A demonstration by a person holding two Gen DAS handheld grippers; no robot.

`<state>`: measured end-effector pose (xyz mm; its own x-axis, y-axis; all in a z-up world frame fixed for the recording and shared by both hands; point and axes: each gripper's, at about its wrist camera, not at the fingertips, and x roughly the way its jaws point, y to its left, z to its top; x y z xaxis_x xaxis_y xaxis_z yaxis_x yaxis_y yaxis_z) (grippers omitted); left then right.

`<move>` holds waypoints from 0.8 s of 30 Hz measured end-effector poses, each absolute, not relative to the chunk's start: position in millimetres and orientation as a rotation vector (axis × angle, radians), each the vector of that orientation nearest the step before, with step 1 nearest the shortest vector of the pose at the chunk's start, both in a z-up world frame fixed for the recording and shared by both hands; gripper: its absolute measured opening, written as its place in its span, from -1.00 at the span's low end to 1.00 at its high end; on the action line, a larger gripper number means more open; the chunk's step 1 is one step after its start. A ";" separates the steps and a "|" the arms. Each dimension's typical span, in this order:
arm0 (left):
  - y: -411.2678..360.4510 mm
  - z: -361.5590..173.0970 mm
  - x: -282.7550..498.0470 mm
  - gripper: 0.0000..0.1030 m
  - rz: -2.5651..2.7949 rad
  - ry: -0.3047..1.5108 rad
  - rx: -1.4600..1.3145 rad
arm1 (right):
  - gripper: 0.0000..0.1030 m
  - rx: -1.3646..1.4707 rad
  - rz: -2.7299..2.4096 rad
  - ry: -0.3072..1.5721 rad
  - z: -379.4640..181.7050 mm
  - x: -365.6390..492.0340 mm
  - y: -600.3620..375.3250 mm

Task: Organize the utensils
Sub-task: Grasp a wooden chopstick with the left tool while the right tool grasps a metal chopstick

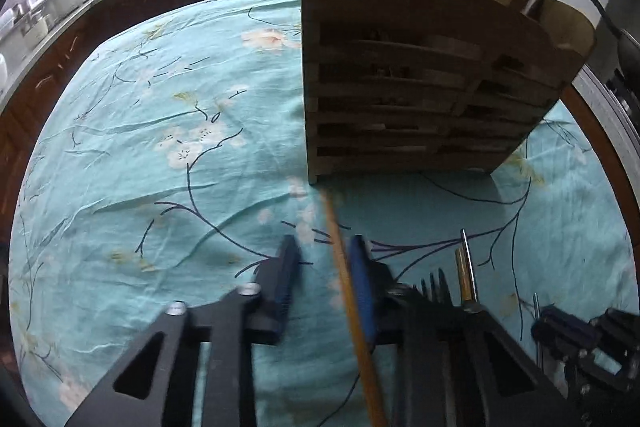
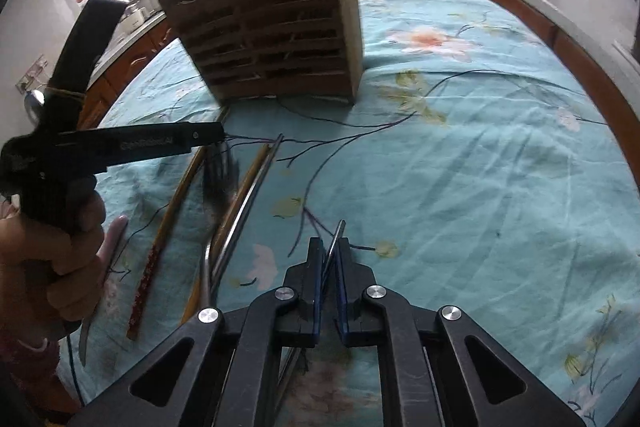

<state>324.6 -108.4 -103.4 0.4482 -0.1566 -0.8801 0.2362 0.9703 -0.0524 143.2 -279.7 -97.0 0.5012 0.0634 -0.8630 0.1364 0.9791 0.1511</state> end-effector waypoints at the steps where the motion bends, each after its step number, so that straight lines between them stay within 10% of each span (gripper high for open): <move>1: -106.8 -104.3 324.0 -0.77 -0.245 1.083 0.082 | -0.84 0.212 -0.044 1.049 -97.4 144.0 -279.5; 24: -34.2 -46.0 229.8 -0.91 -0.347 0.957 -0.181 | -0.92 0.266 0.016 0.880 -36.9 126.9 -271.2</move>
<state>229.8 -34.2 -46.0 0.5268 -0.3672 -0.7665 0.2093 0.9301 -0.3018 126.9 -271.2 -36.9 0.6390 0.1226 -0.7594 0.0955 0.9669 0.2365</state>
